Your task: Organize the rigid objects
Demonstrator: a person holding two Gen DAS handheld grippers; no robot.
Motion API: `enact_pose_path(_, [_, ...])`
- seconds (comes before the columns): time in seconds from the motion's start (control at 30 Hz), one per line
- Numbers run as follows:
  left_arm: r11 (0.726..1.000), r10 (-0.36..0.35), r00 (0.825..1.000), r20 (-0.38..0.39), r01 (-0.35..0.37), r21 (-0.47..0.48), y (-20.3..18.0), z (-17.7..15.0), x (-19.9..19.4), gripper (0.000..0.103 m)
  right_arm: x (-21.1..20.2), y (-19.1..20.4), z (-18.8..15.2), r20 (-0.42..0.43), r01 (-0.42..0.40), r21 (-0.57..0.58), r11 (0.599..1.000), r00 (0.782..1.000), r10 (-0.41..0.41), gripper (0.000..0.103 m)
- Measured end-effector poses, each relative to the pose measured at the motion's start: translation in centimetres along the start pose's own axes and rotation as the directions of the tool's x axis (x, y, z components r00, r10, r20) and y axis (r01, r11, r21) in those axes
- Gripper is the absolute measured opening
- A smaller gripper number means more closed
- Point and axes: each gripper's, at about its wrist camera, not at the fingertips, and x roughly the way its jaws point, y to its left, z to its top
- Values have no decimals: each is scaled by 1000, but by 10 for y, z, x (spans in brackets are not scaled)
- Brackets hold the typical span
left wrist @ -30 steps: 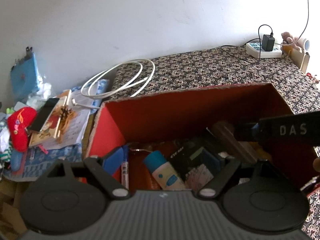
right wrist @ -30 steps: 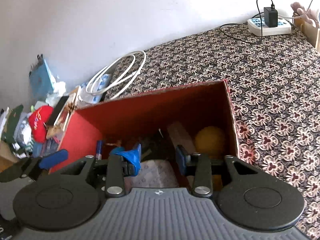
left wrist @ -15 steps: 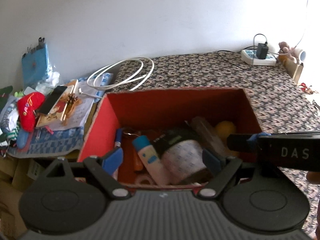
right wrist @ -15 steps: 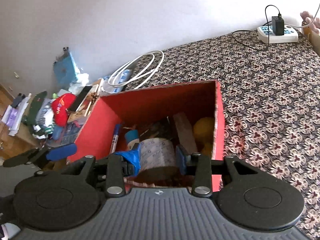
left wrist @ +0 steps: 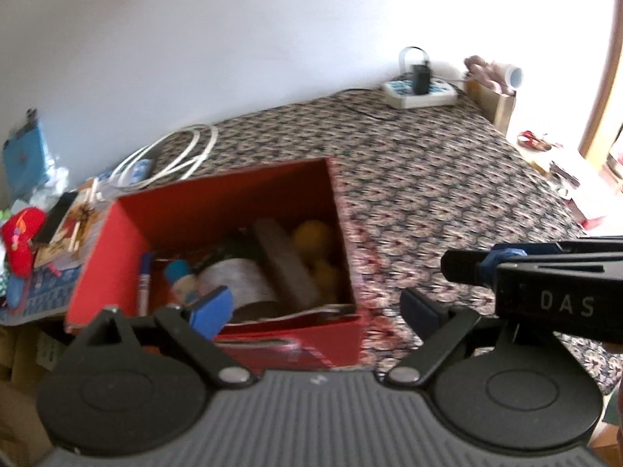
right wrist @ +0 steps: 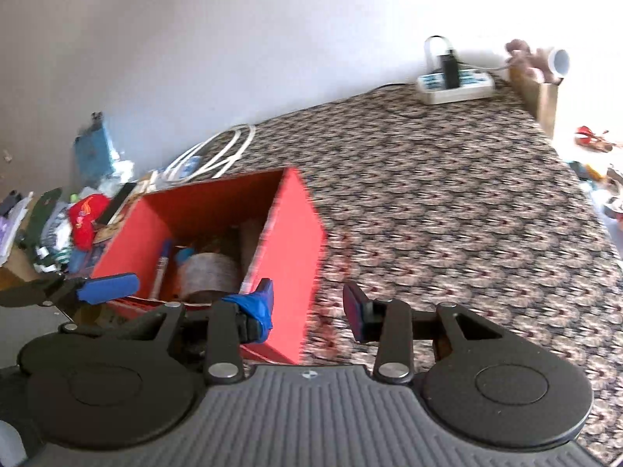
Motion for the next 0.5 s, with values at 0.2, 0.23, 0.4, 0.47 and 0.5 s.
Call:
enact_pose_path(0.2, [997,-44,999,-15,45,64,-47,2,10,92,-14,-39,-9,6,73,40,997,997,-74,23])
enact_pose_path(0.23, [996,-51,999,-19,52,71,-53,2,12,92,-15,-45,-11,9,91,45,995,996,-91,23])
enact_pose_path(0.4, [990,-101,994,-46,105,91,-78,4,25,92,-20,-71,-16,23,164,62,984,986,-166,24])
enact_pose_path(0.47, [988,-126,990,-68,131,80,-85,5,32,92,-23,-79,-18,26,184,75,980,982,-186,24])
enact_pose_path(0.5, [987,-133,988,-77,139,75,-89,6,36,92,-23,-83,-19,30,195,80,977,980,-198,24])
